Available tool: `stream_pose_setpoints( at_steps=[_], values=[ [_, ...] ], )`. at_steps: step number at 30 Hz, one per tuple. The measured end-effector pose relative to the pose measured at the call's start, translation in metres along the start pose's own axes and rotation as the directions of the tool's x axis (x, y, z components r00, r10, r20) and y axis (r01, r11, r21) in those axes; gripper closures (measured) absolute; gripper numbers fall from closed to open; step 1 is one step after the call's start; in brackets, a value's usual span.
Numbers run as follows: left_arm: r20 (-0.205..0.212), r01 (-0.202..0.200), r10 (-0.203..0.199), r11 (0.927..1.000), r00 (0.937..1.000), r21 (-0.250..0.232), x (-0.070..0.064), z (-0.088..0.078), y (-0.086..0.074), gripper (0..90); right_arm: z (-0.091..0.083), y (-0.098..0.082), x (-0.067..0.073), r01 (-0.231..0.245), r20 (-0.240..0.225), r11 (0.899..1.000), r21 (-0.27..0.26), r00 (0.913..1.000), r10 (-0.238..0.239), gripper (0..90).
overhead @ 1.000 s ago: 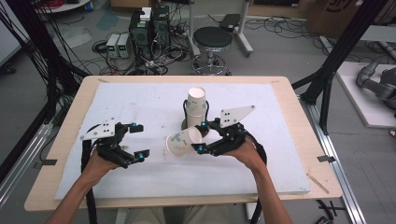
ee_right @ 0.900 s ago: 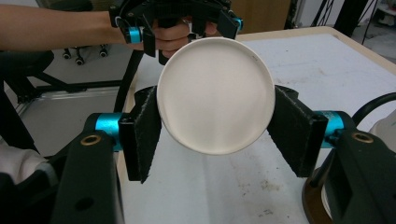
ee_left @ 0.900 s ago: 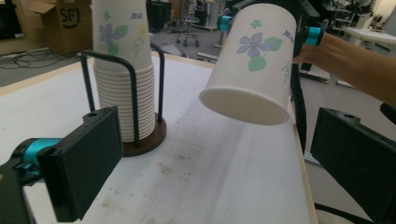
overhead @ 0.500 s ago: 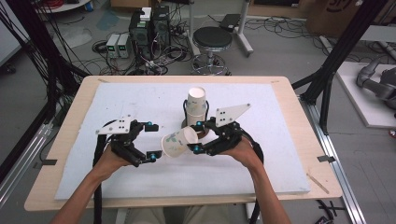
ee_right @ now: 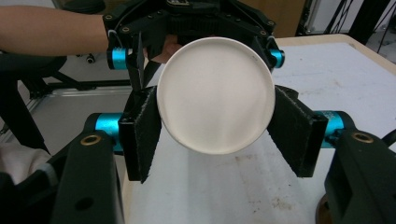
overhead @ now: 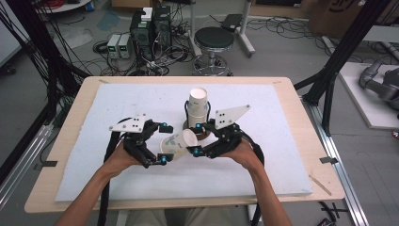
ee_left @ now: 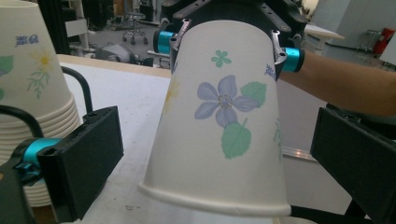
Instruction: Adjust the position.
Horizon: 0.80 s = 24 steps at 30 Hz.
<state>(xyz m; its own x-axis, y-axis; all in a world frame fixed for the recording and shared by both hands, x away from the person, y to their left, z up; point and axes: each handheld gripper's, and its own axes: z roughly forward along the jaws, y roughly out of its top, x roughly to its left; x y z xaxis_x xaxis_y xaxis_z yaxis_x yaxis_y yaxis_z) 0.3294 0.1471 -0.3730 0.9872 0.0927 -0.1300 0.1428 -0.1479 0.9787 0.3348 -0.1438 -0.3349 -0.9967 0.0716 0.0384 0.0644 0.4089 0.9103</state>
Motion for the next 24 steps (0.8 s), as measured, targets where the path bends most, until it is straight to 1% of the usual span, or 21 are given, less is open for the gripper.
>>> stream_pose_setpoints(
  at_steps=[3, 7, 10, 16, 19, 24],
  values=[
    [0.009, 0.0, 0.0, 1.0, 1.0, -0.005, 0.001, 0.002, 0.001, 2.4, 0.0, 0.0, 0.001, 0.001, -0.006, 1.0, -0.004, 1.0, -0.001, 37.7],
    [0.025, 0.003, -0.003, 1.0, 0.9997, 0.001, 0.002, 0.007, 0.004, 2.4, 0.0, 0.0, 0.001, -0.003, -0.012, 1.0, -0.005, 0.9999, 0.003, 37.7],
    [0.037, 0.003, -0.003, 1.0, 0.9993, 0.007, 0.004, 0.01, 0.004, 2.4, 0.0, 0.001, 0.001, 0.003, -0.011, 1.0, -0.009, 0.9999, -0.003, 37.7],
    [0.041, 0.017, -0.018, 0.9997, 0.999, 0.017, 0.007, 0.015, 0.002, 2.4, -0.001, 0.001, 0.002, 0.004, -0.014, 1.0, -0.016, 0.9999, -0.004, 37.7],
    [0.049, 0.015, -0.017, 0.9995, 0.9987, 0.027, 0.008, 0.017, 0.002, 2.5, -0.001, 0.001, 0.002, 0.002, -0.017, 1.0, -0.016, 0.9999, -0.002, 37.7],
    [0.061, 0.024, -0.027, 0.9985, 0.9978, 0.049, 0.01, 0.021, -0.001, 2.5, -0.001, 0.001, 0.002, 0.0, -0.016, 1.0, -0.022, 0.9999, 0.0, 37.7]
  ],
)
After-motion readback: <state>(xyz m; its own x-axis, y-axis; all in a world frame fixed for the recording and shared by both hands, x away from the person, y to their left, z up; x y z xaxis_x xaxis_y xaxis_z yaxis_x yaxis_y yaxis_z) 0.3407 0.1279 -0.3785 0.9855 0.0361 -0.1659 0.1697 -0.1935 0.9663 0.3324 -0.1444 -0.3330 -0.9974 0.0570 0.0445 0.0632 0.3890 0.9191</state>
